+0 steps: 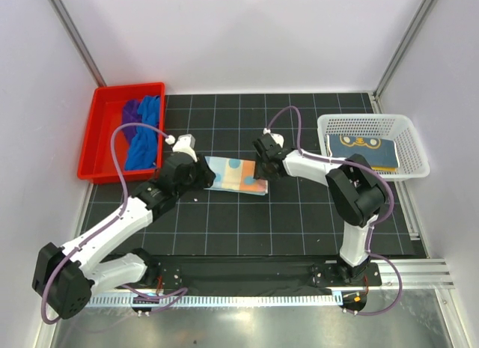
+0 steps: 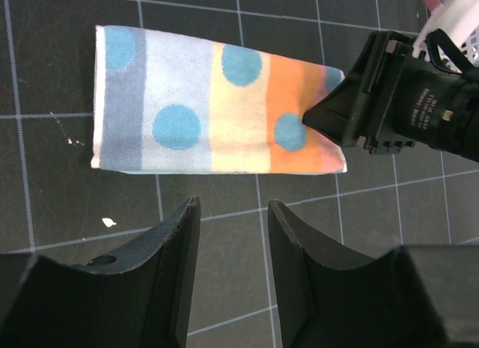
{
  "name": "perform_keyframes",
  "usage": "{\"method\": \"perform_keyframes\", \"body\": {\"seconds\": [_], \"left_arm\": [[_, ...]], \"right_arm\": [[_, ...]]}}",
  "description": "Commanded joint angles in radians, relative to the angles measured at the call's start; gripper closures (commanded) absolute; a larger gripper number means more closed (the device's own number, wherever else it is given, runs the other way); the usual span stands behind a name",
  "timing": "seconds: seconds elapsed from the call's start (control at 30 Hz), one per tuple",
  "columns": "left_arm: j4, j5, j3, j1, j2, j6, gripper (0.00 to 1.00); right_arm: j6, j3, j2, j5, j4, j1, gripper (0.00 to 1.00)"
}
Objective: Fold and stack the towels
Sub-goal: Neatly place the folded towel into the bin
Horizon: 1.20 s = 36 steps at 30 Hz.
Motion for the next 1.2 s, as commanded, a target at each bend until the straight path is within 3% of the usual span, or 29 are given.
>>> {"method": "perform_keyframes", "body": {"seconds": [0.0,0.47,0.63,1.0,1.17], "left_arm": [[0.006,0.033,-0.002,-0.005,-0.036,0.003,0.55],[-0.103,0.200,0.012,-0.012,-0.279,-0.012,0.59],[-0.217,0.190,0.057,-0.012,-0.337,0.029,0.58],[-0.358,0.249,0.067,-0.012,-0.443,0.092,0.60],[-0.503,0.191,0.118,-0.012,-0.500,0.161,0.59]], "right_arm": [[-0.018,0.049,0.050,0.065,-0.055,0.024,0.57],[-0.191,0.129,0.070,0.234,-0.221,0.050,0.94],[-0.251,0.156,-0.005,0.338,-0.276,0.048,0.98],[-0.394,0.386,-0.045,0.550,-0.601,0.041,0.99],[-0.456,0.408,-0.072,0.601,-0.620,-0.043,0.99]]}}
